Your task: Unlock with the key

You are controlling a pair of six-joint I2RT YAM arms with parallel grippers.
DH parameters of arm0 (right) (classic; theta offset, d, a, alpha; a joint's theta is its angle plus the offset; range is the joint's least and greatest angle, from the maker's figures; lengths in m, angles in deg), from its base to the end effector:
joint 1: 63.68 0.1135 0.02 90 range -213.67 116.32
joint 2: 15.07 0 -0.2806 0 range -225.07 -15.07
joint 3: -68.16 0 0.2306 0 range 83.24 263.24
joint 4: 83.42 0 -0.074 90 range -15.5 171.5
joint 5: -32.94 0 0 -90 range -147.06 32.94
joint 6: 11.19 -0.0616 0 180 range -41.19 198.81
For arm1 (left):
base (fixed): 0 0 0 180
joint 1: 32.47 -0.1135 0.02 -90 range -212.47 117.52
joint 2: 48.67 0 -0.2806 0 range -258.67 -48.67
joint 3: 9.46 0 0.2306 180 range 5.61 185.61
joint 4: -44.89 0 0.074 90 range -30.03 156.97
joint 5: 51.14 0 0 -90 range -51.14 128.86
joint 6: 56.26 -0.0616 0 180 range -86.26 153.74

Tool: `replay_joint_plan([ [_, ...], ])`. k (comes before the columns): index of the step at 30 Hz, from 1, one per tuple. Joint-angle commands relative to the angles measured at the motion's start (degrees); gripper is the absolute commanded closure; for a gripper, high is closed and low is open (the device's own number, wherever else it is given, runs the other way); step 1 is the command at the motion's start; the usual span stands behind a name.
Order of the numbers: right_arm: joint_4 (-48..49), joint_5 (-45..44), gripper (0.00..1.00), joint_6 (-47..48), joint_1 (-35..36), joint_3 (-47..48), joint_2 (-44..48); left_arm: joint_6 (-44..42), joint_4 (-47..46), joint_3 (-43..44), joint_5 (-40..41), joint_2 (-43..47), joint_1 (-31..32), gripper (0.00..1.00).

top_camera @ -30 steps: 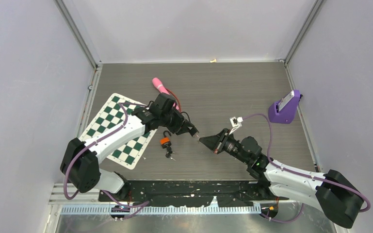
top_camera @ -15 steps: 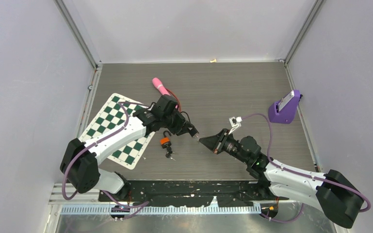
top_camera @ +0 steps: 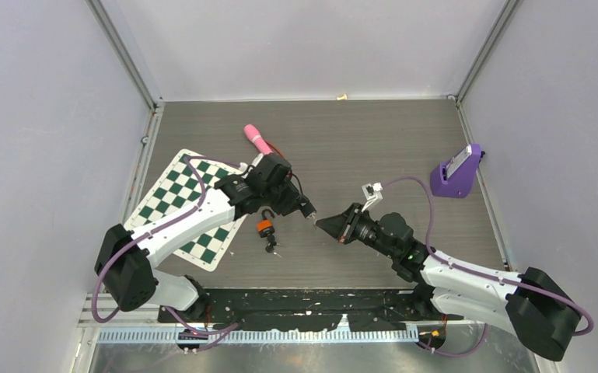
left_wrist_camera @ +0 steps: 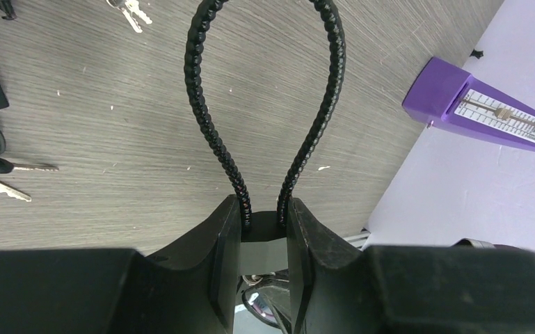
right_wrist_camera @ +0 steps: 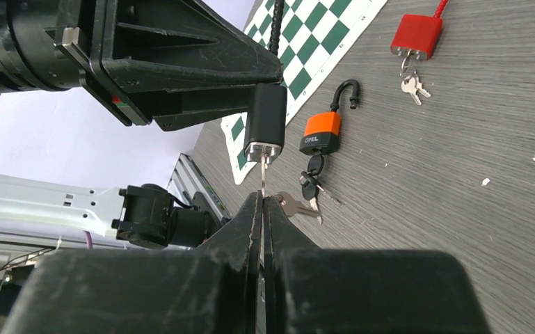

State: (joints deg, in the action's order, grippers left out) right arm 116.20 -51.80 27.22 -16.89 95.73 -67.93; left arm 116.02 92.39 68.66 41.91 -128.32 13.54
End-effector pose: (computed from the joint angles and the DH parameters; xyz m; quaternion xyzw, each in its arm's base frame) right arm 0.1285 0.1451 0.2253 0.0002 0.7411 0.5298 0.4125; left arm 0.2030 -0.2056 0.2811 -0.3003 0.8870 -0.3039 0.1750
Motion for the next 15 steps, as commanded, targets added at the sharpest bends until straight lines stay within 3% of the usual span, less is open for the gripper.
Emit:
replay_joint_plan([
  [1, 1.78, -0.12, 0.95, 1.09, 0.45, 3.81, -1.91, -0.24, -0.68, 2.97, -1.79, 0.58, 1.62, 0.86],
  [15, 3.80, 2.44, 0.95, 4.00, 0.60, 3.32, -2.17, -1.38, 0.34, 2.98, -4.22, 2.10, -1.13, 0.86],
])
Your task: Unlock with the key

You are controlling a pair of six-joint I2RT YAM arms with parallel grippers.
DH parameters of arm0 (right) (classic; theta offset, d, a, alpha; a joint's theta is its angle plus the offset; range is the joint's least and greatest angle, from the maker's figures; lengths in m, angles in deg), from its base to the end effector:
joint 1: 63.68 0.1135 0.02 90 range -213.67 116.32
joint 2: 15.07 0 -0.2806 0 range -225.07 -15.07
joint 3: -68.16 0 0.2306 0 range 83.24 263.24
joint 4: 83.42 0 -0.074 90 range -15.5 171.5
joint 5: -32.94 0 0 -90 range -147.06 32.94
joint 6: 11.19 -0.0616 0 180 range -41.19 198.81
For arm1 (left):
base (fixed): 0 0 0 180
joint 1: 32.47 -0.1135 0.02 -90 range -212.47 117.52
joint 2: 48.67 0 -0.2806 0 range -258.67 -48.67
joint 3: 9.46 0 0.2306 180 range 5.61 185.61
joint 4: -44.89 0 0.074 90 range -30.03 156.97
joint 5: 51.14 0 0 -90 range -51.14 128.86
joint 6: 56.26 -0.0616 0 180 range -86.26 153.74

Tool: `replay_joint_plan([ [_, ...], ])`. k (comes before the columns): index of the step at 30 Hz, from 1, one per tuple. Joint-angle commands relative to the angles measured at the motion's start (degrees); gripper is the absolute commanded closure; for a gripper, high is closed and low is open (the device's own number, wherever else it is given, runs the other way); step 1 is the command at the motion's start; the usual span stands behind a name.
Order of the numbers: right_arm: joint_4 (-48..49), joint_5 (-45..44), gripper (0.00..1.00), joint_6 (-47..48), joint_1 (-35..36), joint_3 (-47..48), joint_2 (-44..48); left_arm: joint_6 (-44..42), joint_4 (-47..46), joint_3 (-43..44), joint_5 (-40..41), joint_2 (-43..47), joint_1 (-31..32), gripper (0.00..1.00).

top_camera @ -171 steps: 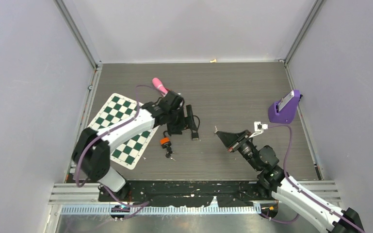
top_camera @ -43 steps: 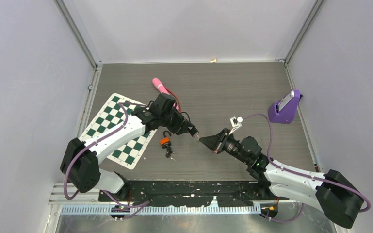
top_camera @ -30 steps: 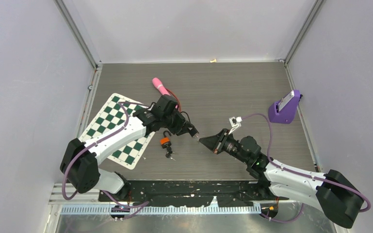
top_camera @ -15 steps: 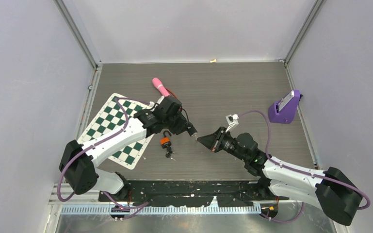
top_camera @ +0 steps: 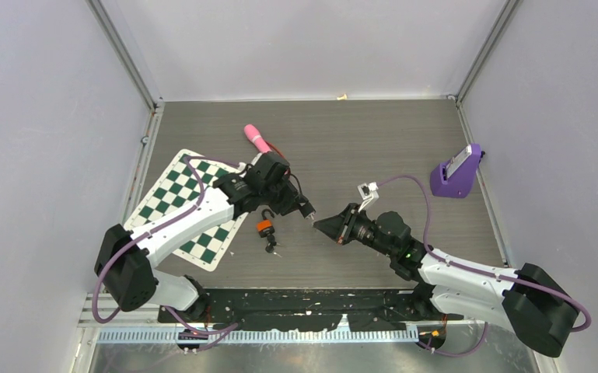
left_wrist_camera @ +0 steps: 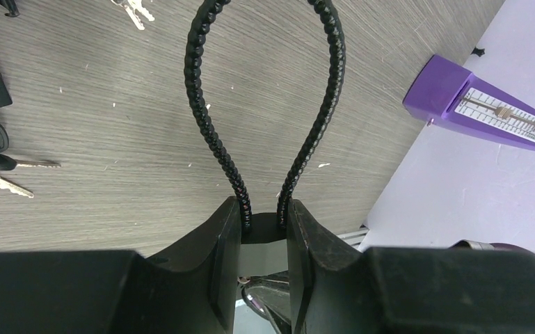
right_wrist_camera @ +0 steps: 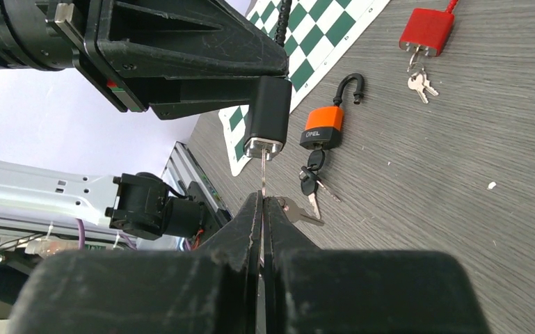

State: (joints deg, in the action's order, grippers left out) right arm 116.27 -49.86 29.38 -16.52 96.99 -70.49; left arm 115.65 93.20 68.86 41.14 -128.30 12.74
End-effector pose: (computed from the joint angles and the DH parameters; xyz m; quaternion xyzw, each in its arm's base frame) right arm 0.1311 0.1527 0.2251 -0.0268 0.7476 0.5255 0.4053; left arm 0.2045 -0.2026 0.2810 -0.3019 0.8885 -0.3007 0.1704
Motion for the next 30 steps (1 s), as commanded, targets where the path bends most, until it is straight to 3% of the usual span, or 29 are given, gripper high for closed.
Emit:
replay_joint_plan([
  [1, 3.36, 0.81, 0.95, 1.91, 0.33, 2.17, 0.48, -1.12, -0.33, 2.78, -3.29, 2.22, -0.46, 0.86],
  [12, 3.01, 3.21, 0.95, 0.39, 0.27, 3.24, 0.51, -2.35, -0.36, 2.77, -2.78, 2.83, -1.11, 0.86],
  [20, -2.09, 4.75, 0.95, -0.19, 0.01, 5.76, 1.33, -4.08, -0.24, 2.80, -0.56, 3.43, -1.27, 0.86],
  [30, -7.17, 5.57, 0.95, -0.91, -2.38, 8.00, 2.54, -7.22, -1.43, 3.14, -3.72, 4.06, -1.14, 0.88],
])
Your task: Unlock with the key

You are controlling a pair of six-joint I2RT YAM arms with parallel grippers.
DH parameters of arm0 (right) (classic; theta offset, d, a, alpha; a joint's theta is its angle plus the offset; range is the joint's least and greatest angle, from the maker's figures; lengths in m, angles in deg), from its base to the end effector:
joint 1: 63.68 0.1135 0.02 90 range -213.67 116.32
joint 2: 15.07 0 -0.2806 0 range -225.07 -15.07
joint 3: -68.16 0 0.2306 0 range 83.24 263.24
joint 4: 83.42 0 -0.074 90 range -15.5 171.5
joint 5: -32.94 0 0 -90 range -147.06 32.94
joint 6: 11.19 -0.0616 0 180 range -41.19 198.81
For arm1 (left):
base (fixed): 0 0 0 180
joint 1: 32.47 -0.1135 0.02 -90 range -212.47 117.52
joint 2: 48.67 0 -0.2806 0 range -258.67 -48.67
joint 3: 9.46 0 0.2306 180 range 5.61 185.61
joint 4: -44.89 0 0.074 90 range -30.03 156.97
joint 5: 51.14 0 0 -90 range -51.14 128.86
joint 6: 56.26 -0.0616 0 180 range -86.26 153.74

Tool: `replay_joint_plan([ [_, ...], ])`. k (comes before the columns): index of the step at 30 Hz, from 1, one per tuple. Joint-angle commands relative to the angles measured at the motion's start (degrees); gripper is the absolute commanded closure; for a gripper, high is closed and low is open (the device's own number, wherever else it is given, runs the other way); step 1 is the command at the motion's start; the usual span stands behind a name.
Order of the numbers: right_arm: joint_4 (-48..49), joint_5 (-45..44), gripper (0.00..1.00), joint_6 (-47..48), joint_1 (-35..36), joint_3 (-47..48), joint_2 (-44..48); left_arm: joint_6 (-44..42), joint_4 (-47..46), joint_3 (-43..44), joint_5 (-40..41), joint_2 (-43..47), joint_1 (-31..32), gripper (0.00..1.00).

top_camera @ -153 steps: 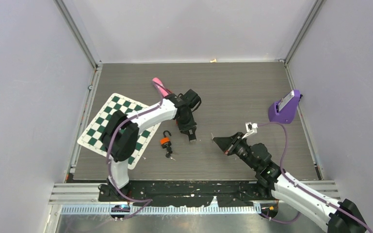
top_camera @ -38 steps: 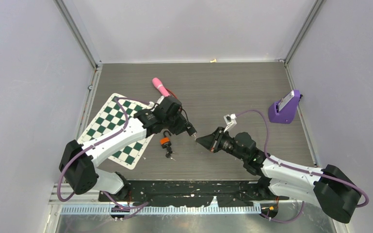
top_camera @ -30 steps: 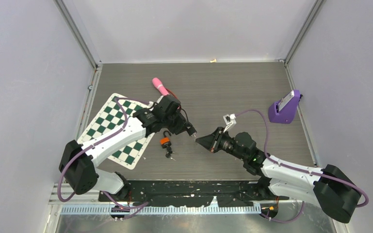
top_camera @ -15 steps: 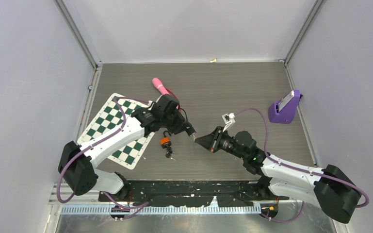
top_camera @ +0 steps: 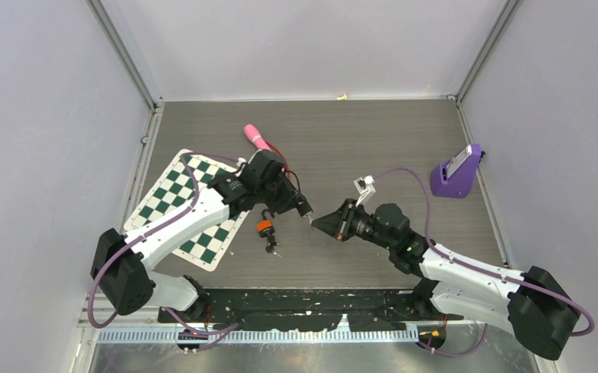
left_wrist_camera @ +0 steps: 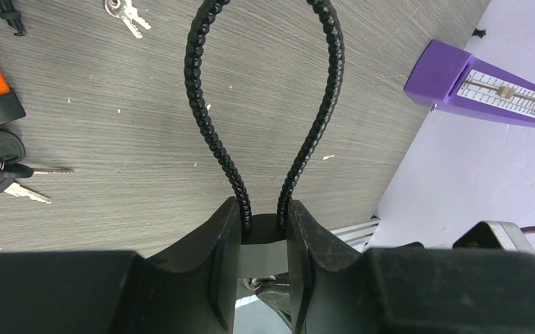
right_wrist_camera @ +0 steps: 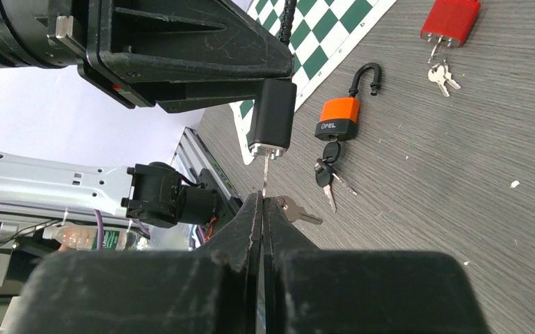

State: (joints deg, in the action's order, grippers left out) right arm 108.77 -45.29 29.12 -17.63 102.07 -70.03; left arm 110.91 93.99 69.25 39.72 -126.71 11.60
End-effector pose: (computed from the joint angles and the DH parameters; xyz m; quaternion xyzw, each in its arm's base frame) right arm 0.1345 0.1576 0.2397 -0.0427 0.7573 0.5320 0.3762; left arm 0.2035 -0.1958 0.2893 -0.2689 0.8954 -0.3058 0.1802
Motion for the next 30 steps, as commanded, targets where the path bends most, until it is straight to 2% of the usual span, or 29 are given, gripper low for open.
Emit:
replay_joint_plan([
  [1, 0.11, 1.12, 0.95, -0.60, -1.95, 3.07, 2.52, -2.88, -2.16, 2.83, -2.69, 2.53, 0.04, 0.88],
  [7, -1.22, 1.35, 0.95, 1.05, -2.91, 4.34, 2.67, -0.56, -2.80, 1.21, -2.78, 3.78, 1.02, 0.88],
  [14, 6.44, 0.33, 0.95, -0.70, -0.22, 3.88, -1.76, 5.49, -6.43, -1.76, -3.00, 5.12, 1.73, 0.87],
  [18, 10.83, -1.28, 0.95, -2.67, 0.65, 1.91, -1.59, 3.65, -6.90, -1.79, -3.13, 5.46, 1.74, 0.88],
  [23, 4.05, -3.10, 0.95, 0.36, 0.11, 2.56, 2.31, 0.59, -6.03, -1.81, -2.54, 6.11, 1.57, 0.89],
  [30, -3.18, -0.23, 0.95, 0.89, -0.11, 5.03, 5.42, -3.45, -6.72, -1.05, -4.29, 6.90, -1.29, 0.90],
])
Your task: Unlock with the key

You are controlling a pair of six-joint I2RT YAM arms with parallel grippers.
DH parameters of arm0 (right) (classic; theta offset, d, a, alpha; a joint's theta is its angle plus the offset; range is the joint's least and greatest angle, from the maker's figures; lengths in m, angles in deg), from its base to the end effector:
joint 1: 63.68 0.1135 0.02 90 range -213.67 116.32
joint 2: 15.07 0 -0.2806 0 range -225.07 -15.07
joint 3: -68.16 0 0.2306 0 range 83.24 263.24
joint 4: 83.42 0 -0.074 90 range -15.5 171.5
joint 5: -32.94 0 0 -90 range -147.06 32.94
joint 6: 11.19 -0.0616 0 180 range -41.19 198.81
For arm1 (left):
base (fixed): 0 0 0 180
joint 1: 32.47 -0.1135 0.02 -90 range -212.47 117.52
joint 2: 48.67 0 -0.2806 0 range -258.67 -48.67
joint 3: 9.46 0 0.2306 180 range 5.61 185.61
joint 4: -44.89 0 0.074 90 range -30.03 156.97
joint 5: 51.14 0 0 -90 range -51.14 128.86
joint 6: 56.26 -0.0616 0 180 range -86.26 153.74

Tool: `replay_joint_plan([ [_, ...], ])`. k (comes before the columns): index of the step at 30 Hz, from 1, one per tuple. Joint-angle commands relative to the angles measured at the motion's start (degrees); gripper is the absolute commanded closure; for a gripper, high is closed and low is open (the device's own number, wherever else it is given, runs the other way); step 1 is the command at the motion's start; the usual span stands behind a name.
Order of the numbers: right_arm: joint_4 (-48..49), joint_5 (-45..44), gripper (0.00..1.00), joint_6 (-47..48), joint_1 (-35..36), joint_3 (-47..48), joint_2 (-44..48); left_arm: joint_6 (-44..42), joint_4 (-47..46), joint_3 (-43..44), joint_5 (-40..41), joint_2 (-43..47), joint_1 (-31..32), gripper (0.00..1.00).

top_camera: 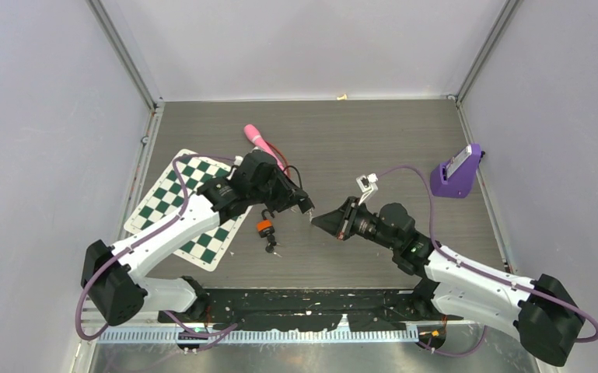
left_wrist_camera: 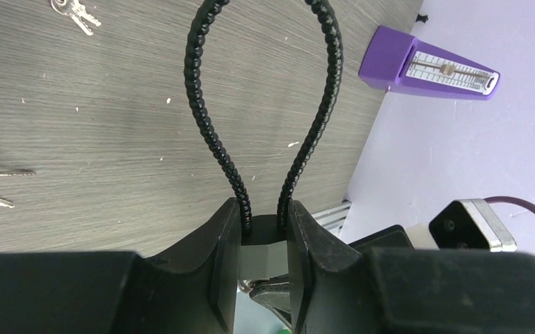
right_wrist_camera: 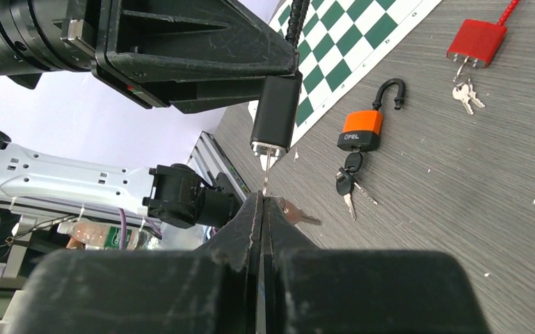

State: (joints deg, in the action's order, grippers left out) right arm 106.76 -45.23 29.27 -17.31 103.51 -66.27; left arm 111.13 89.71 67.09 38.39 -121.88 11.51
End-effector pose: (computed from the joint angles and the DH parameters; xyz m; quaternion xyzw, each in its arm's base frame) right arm 0.1286 0.1532 0.2559 -0.0488 0.7389 0.5470 0.3904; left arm 0.1945 -0.1884 0.3058 -0.2604 0.8737 -0.3601 0.1979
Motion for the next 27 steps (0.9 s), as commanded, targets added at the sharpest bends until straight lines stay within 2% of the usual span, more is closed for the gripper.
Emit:
replay_joint_plan([
  [1, -1.77, 0.09, 0.95, 0.07, -0.54, 3.61, 1.94, -4.21, -2.68, 1.26, -3.41, 2.31, -1.48, 0.90],
  [5, -5.50, 2.39, 0.95, -0.96, -0.88, 5.28, 1.76, -5.09, -2.77, 1.43, -4.88, 3.05, -2.68, 0.91],
  [17, -7.12, 8.10, 0.95, -4.37, -1.55, 8.55, 0.26, -4.69, -5.20, 0.45, -7.13, 3.73, -3.51, 0.91],
  [27, -7.81, 8.43, 0.95, -4.22, -1.61, 9.80, -1.43, -4.87, -5.94, -0.03, -7.91, 4.65, -3.51, 0.92],
])
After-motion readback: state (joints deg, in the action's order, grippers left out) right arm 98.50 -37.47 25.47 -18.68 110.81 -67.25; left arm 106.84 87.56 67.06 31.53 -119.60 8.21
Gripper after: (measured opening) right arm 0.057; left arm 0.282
